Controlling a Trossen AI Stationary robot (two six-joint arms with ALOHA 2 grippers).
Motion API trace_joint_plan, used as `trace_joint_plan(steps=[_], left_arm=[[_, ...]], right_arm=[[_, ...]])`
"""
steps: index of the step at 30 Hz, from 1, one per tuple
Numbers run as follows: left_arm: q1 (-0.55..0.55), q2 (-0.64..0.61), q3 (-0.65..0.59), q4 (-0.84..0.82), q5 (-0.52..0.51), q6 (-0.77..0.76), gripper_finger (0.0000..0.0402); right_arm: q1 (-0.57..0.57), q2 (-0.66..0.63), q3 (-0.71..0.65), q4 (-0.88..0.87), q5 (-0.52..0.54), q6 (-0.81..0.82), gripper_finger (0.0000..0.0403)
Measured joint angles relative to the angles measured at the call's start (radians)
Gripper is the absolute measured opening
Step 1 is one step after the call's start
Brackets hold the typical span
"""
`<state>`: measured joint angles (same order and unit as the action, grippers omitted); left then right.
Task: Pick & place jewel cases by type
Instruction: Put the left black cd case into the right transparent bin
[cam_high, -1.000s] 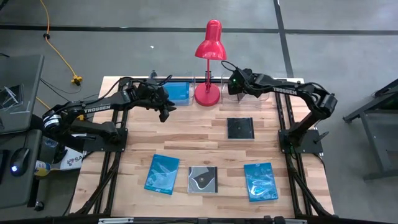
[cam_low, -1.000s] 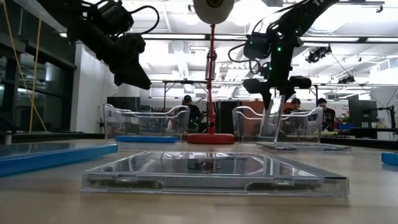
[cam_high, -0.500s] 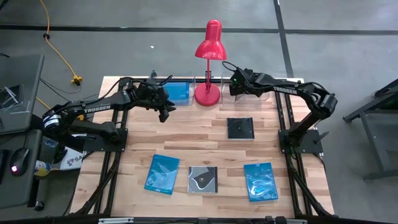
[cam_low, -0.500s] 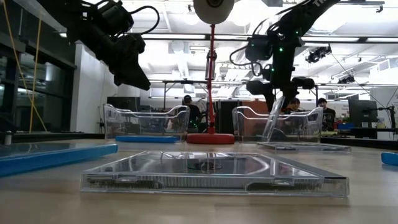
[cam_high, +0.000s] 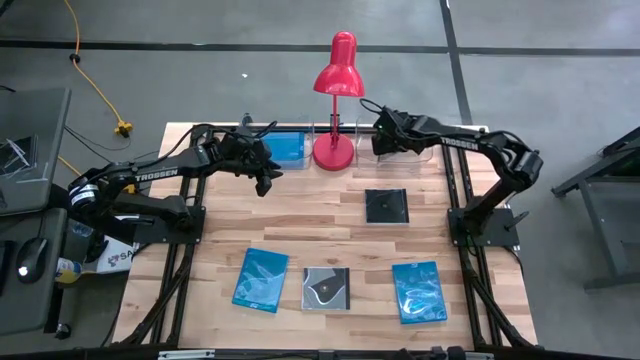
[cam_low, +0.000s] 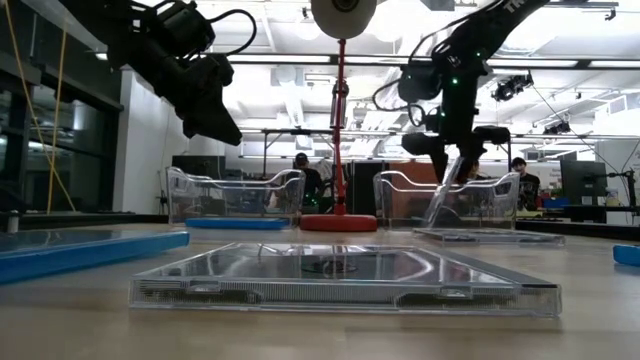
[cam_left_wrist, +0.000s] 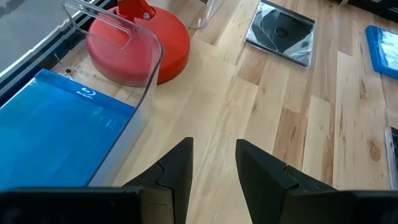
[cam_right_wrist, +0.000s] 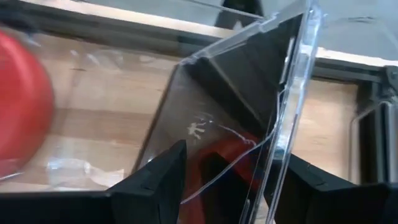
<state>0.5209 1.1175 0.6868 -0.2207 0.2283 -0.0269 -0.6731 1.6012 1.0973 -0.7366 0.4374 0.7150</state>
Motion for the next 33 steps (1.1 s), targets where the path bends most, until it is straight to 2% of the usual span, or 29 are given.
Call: trace_joint_plan(steps=[8,19,27,33], left_arm=[[0.000,0.000,0.000,0.000,-0.005,0.016,0.0120],[0.000,0.000,0.000,0.000,-0.005,0.021,0.0120],[0.000,0.000,0.000,-0.024,-0.006,0.021,0.0120],[0.000,0.000,0.000,-0.022,-0.012,0.021,0.0120]], right_arm=[[-0.030,0.021,0.000,0.006,-0.054,-0.023,0.0177],[-0.027,0.053,0.001,0.101,-0.134,-0.044,0.0178],[-0.027,0.053,0.001,0.031,-0.066,-0.042,0.0179],[-0.025,0.053,0.001,0.057,-0.071,-0.085,0.0179]])
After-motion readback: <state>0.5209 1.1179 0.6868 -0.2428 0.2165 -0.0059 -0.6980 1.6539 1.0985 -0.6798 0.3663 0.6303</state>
